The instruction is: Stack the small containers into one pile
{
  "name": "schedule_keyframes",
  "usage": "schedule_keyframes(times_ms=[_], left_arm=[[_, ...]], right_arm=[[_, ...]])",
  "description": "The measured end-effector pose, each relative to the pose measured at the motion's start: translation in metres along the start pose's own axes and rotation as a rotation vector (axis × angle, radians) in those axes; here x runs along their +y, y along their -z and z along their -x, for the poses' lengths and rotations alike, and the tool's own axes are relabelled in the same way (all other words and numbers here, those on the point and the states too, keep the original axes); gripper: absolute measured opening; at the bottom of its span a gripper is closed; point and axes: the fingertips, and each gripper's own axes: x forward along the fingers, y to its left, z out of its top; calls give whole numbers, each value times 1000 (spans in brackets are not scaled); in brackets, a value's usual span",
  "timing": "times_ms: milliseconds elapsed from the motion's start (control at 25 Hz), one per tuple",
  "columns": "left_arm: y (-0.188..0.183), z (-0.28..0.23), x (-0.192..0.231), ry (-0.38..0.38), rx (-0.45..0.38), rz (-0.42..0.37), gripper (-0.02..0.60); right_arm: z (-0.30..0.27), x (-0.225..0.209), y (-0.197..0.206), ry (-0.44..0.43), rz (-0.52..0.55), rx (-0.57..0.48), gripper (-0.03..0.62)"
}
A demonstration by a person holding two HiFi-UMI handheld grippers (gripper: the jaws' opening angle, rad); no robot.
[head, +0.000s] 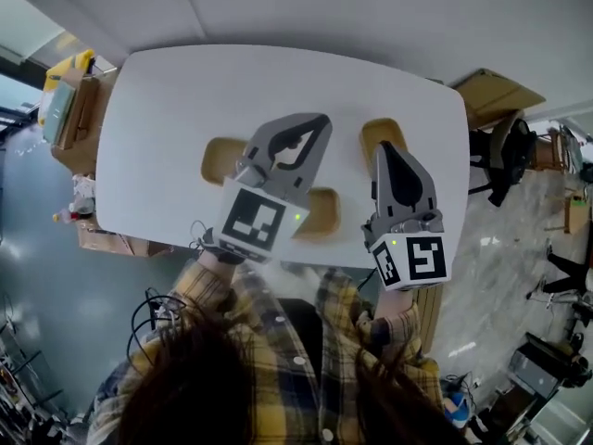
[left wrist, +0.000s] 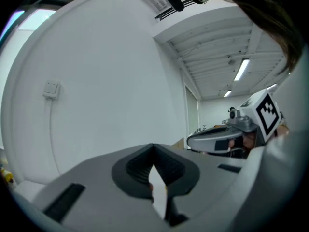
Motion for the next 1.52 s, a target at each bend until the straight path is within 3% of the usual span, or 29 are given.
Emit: schedule_keyframes(times_ms=[160,440,840,1520], left_arm=[[5,-7,3,-104,15,-2,17],[18,1,10,-237,47,32,17],[25,8,10,-259,73,4,17],[36,14,23,-220,88,2,17]], right_arm=[[-13,-16,4,-112,7,7,15],[-24,-19,15,-216,9,3,14],[-26,-15,20,-244,-15,16,15],[-33,-13,30,-196,22,69,15]])
